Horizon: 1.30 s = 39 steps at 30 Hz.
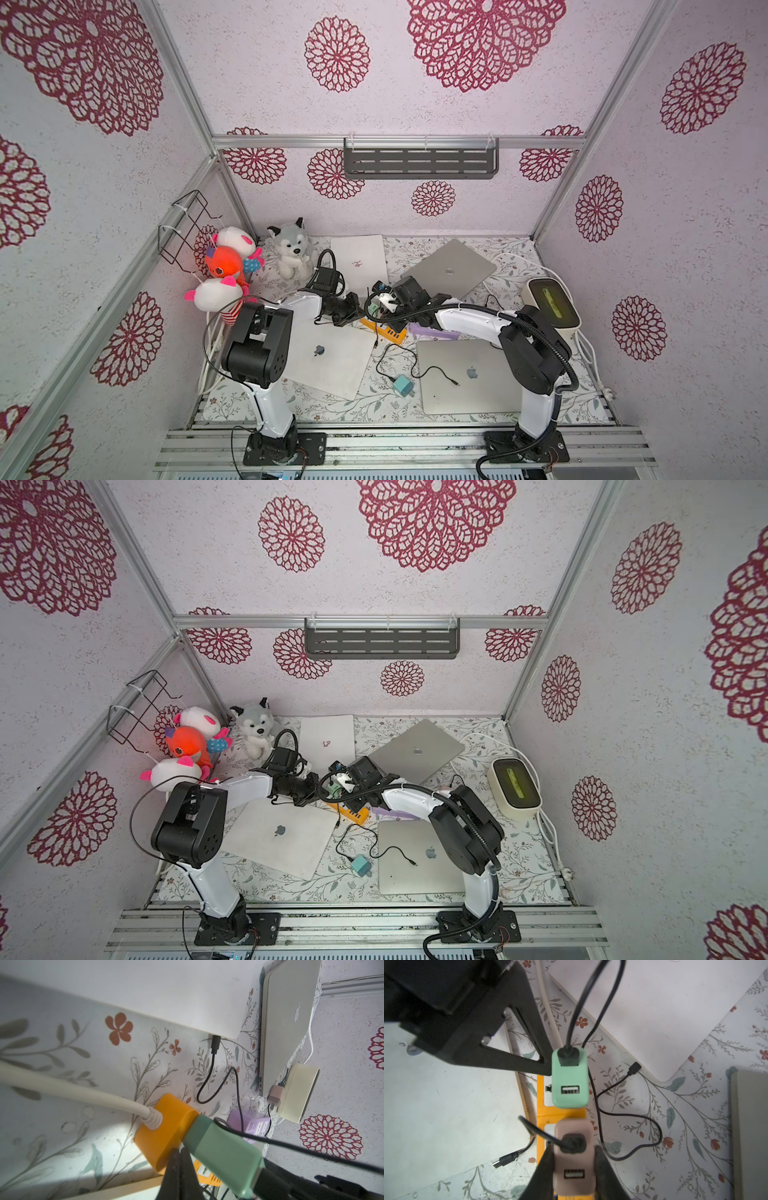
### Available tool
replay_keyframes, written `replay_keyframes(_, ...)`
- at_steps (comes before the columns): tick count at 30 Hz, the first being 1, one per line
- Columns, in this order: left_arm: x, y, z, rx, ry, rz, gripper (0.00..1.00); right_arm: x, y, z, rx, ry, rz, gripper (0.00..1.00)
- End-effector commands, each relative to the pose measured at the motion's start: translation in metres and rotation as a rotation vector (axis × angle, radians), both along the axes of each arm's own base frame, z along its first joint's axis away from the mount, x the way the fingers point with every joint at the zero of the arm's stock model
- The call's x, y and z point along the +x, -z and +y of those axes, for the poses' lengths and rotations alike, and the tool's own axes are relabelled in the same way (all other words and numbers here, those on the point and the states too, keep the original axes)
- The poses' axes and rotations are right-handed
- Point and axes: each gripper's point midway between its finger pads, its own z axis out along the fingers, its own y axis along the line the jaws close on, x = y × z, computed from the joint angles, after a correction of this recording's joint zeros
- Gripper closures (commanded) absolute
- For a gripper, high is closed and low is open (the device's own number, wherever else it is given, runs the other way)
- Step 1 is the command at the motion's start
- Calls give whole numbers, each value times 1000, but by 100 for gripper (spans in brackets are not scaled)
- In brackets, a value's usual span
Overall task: Unplug the laptop charger
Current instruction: Remove the plug from the socket.
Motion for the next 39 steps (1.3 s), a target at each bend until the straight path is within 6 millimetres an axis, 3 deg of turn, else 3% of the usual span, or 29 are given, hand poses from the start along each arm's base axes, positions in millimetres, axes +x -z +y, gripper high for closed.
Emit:
replay_keyframes(1,-13,23,6,41,-17,73,100,3,-4,1,-27,-4,-31,80)
replay_keyframes(11,-18,34,8,51,-20,95,100,0,-5,9,86,-1,63,83)
replay_keyframes(19,-21,37,8,49,-22,98,100,2,6,0,-68,18,-14,85)
replay_keyframes(26,-22,36,7,48,-20,95,100,-2,-9,13,100,2,68,87)
replay_keyframes(33,-22,36,8,48,-20,94,100,5,8,-2,-130,26,-26,88)
replay_keyframes(39,-24,37,7,42,-20,96,100,-8,-11,15,117,-17,79,88)
